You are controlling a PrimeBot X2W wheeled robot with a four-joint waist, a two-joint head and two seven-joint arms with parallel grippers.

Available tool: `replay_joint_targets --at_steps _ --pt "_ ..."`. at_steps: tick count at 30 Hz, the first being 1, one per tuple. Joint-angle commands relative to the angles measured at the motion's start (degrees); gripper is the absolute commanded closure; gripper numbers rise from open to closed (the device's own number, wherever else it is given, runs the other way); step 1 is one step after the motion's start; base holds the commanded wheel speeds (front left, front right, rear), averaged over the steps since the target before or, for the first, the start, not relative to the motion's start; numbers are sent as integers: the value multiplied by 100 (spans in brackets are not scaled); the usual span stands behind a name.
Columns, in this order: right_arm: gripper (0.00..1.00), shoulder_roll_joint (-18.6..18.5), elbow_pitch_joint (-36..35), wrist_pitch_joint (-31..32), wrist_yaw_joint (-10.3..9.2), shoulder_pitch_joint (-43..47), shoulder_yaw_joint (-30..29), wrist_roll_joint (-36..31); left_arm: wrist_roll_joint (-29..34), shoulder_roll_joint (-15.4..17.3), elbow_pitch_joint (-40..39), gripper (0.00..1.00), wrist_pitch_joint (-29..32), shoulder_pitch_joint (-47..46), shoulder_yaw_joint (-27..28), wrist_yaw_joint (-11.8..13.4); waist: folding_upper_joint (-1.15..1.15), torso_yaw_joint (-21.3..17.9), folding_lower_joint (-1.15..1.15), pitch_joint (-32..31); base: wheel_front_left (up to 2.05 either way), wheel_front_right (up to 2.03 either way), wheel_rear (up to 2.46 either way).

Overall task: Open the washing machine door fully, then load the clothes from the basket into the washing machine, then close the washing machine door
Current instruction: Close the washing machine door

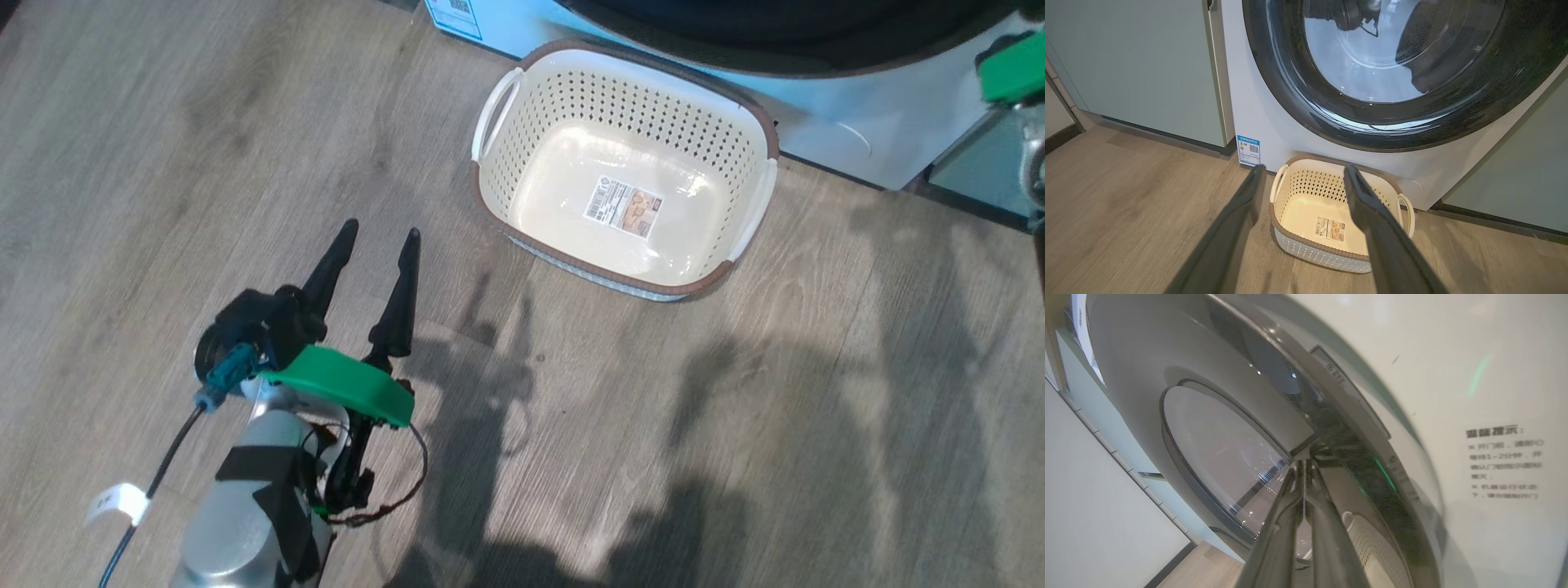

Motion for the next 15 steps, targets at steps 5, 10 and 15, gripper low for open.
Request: replay_joint_targets --at_steps 5,10,15 --pt "100 42 27 -37 1 -447 22 84 3 62 -167 0 -36 -181 178 -7 0 -5 0 64 0 0 0" --pt "100 73 120 -37 1 -571 -79 144 -3 58 -163 0 -36 -213 170 -7 0 -7 0 95 0 0 0" --pt "100 62 129 -37 1 -636 -131 177 12 41 -156 0 -36 -219 153 -7 0 0 0 124 0 0 0"
